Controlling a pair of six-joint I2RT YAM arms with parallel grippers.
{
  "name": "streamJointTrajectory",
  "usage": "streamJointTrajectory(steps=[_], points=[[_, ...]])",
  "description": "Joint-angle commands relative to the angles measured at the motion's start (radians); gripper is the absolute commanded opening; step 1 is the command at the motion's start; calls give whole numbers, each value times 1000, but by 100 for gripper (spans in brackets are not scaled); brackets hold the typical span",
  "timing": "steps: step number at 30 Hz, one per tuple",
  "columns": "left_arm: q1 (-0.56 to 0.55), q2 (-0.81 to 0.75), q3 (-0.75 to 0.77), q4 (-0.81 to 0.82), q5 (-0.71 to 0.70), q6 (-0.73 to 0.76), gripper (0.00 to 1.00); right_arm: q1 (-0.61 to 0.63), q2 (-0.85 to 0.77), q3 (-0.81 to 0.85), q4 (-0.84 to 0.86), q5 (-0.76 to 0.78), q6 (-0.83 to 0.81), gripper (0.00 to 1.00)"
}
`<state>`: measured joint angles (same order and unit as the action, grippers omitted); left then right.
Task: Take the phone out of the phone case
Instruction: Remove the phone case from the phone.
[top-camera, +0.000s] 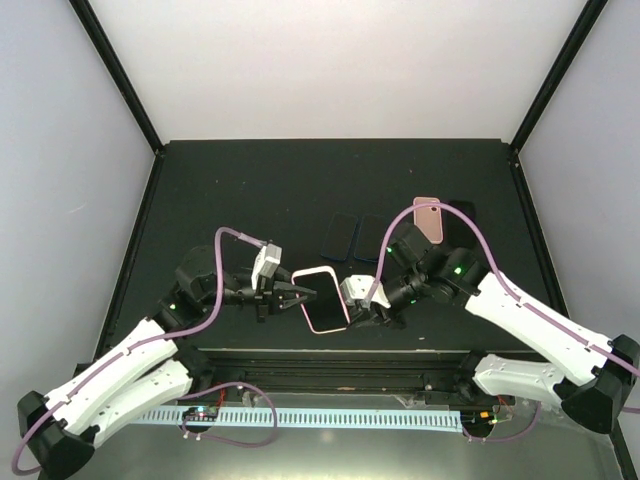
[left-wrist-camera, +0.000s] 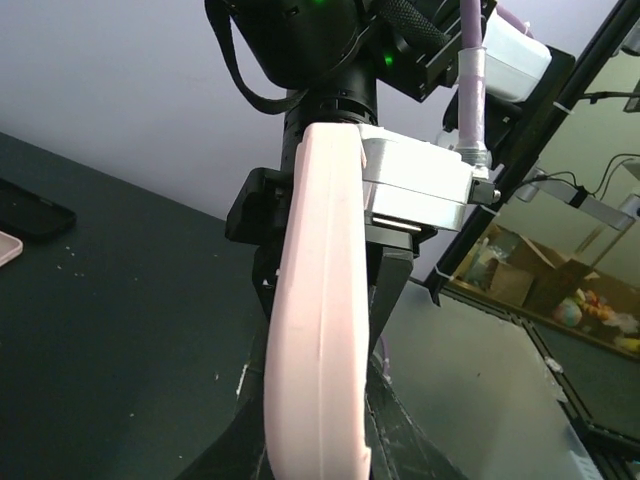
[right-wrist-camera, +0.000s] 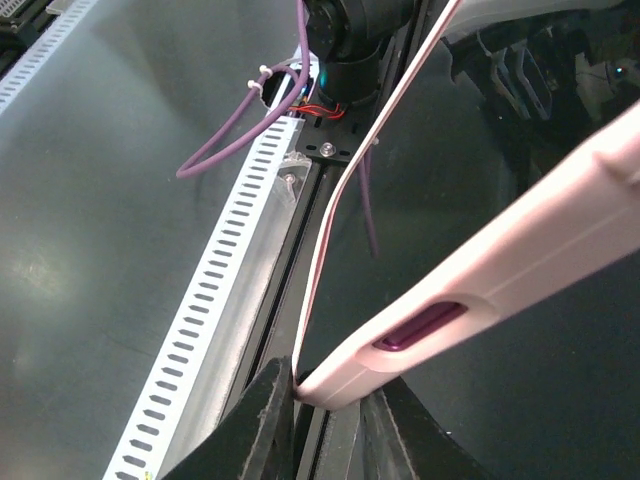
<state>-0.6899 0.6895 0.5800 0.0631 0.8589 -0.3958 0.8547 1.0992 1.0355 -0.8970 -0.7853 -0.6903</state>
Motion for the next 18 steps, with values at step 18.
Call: streamJointTrajectory(steps=[18], points=[[13,102,34,204,196,-217,2,78,-73,-41,106,216,-106,15]])
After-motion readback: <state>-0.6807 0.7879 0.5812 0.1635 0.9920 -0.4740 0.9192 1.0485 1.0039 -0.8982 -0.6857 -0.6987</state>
